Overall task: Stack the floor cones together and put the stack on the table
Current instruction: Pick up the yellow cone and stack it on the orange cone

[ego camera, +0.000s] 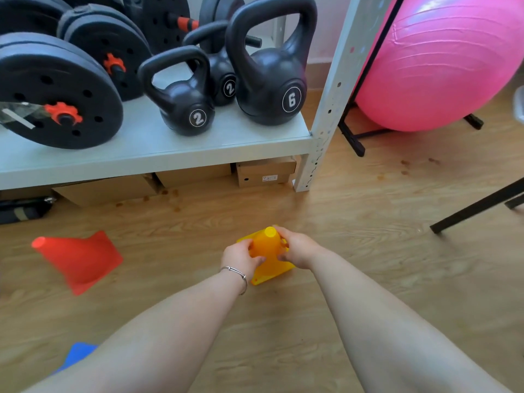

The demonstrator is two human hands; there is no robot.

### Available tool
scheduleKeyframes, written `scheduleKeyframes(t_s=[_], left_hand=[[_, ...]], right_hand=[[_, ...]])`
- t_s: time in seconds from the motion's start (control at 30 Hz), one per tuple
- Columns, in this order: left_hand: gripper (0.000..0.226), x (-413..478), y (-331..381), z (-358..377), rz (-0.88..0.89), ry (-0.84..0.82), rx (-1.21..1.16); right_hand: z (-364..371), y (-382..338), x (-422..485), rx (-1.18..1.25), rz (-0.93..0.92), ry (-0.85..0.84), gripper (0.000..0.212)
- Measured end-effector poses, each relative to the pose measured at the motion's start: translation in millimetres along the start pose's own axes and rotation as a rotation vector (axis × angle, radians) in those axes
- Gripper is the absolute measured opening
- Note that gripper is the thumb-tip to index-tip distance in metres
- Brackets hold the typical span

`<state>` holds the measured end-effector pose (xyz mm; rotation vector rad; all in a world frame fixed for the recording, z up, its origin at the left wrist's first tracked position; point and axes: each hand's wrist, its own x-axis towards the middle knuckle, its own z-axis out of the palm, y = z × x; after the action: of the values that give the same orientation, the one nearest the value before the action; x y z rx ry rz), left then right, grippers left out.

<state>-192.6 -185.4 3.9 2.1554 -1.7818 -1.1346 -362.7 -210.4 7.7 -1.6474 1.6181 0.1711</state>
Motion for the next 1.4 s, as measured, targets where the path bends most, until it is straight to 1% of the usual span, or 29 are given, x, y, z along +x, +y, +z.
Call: scheduleKeyframes(t_s=[0.23, 0.4, 0.6, 0.73, 0.87, 0.97, 1.07, 1.2, 1.3, 1.4], left_hand=[[0.06, 8.6, -12.0, 6.2, -0.031, -0.017, 0.006], [0.061, 16.2, -15.9, 8.7, -0.043, -0.062, 0.027], [0.066, 19.7, -28.2, 3.0, 0.004, -0.12, 0.027], [0.06, 15.4, -57.0, -14.4, 0.015, -0.167, 0.026], [0.065, -7.3, -99.3, -40.7, -0.014, -0.228, 0.013], [0.065, -34.7, -134.3, -58.2, -0.043, -0.273, 0.014], [0.064, -57.7, -162.8, -69.5, -0.087, -0.25, -0.07], [0.062, -73.6, -181.0, -71.5, -0.108, -0.176, -0.173], [0.064, -80.5, -183.0, -69.6, -0.103, -0.133, -0.219], [0.067, -90.5, -183.0, -82.7, -0.078, -0.071, -0.219]], right_hand=[[10.8, 0.9, 7.8, 0.011, -0.002, -0.004, 0.085], [16.9, -0.3, 14.9, -0.018, -0.016, -0.022, 0.085], [25.4, 0.1, 15.7, -0.03, -0.022, 0.013, 0.087], [37.9, -15.6, 7.9, 0.015, -0.043, 0.001, 0.079], [70.4, -46.8, -5.2, 0.025, -0.068, -0.053, 0.071], [104.0, -73.9, -17.5, 0.046, -0.084, -0.103, 0.071], [134.5, -99.8, -31.4, 0.062, -0.078, -0.106, 0.073], [160.1, -122.1, -40.5, 0.048, -0.04, -0.08, 0.076], [162.6, -132.1, -41.4, 0.014, 0.007, -0.081, 0.082], [154.1, -135.1, -47.9, -0.051, 0.071, -0.103, 0.088]])
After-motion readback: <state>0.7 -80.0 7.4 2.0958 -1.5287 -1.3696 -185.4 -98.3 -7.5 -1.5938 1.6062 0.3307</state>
